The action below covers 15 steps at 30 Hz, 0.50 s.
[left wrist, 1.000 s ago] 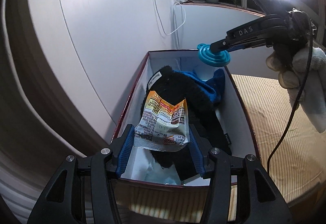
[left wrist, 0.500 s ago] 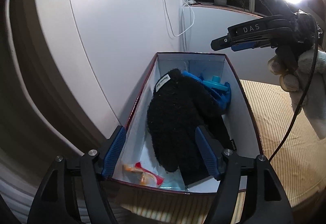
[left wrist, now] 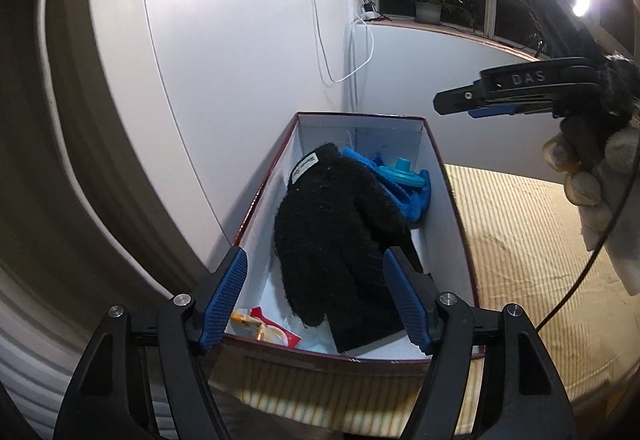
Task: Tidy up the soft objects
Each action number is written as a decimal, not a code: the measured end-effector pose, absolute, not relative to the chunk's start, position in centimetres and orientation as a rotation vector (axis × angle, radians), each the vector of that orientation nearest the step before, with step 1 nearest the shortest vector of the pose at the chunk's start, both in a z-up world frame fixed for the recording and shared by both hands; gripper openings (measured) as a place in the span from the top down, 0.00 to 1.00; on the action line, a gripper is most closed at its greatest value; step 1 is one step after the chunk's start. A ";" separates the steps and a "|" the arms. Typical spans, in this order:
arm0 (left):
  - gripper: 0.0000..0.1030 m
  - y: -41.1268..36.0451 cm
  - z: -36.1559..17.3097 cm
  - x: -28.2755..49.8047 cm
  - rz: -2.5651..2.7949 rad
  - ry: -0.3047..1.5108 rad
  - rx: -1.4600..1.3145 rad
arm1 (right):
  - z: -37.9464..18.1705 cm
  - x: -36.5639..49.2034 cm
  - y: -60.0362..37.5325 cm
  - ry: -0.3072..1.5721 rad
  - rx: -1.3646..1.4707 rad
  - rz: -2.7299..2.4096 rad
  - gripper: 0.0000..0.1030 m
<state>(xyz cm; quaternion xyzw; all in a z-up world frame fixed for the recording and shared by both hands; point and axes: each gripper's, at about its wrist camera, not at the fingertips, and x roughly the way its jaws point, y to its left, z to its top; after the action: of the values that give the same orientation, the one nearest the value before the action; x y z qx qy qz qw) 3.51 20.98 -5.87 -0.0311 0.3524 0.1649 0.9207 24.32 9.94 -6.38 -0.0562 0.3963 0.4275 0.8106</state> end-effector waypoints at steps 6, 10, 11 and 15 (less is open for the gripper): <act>0.32 20.2 -5.3 2.4 0.334 0.713 -0.079 | -5.7 22.3 7.8 0.816 -0.143 0.916 0.39; 0.32 19.6 -4.8 1.7 0.335 0.704 -0.083 | -5.6 21.0 6.6 0.807 -0.143 0.931 0.39; 0.32 19.5 -4.6 1.6 0.335 0.701 -0.084 | -5.5 20.6 6.3 0.802 -0.144 0.933 0.39; 0.32 19.1 -4.0 0.9 0.337 0.680 -0.100 | -4.9 19.1 5.1 0.777 -0.147 0.934 0.39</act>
<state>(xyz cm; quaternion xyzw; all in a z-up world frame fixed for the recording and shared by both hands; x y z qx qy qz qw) 0.87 19.07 -4.01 -0.0486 0.3320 0.1643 0.9276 19.13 5.12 -4.95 -0.0688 0.3647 0.4384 0.8185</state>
